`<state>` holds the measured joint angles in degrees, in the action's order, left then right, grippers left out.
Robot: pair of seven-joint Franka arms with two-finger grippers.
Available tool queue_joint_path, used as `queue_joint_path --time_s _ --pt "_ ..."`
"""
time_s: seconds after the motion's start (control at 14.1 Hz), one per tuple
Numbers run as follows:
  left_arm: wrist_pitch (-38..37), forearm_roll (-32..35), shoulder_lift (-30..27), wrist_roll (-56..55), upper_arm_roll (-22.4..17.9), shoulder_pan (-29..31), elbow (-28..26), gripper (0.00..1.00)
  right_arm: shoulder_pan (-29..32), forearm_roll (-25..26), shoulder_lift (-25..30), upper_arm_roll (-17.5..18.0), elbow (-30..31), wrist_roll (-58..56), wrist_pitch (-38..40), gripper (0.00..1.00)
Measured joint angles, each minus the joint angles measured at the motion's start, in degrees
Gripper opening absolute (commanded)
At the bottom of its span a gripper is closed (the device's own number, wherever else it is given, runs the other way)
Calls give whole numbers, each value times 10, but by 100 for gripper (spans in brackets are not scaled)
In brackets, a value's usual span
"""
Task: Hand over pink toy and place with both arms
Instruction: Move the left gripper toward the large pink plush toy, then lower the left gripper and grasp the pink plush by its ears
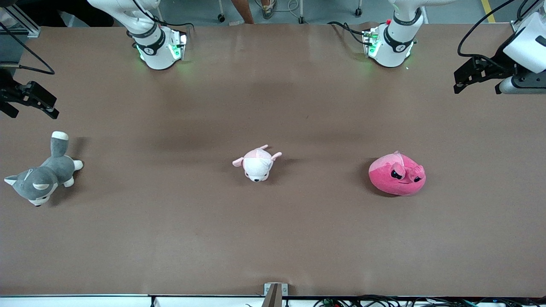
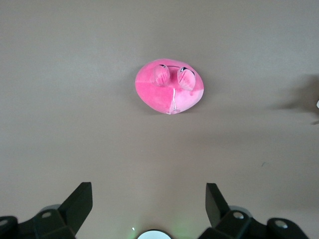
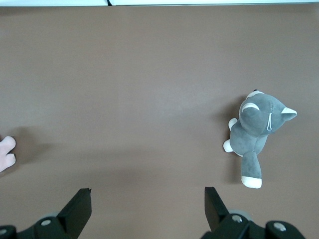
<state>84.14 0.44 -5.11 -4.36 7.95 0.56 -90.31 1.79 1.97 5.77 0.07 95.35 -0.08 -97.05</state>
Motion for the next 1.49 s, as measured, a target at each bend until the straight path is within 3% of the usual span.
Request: queue_joint_path --time_s 0.35,0.85,1.49 --pt "0 0 7 0 0 1 3 100 0 0 -1 -2 0 0 0 100" --pt "50 0 93 -1 -1 2 14 100 0 0 -4 -3 1 0 0 100" --pt "367 0 147 -23 -1 3 -167 100 10 0 -8 -8 33 0 -18 100"
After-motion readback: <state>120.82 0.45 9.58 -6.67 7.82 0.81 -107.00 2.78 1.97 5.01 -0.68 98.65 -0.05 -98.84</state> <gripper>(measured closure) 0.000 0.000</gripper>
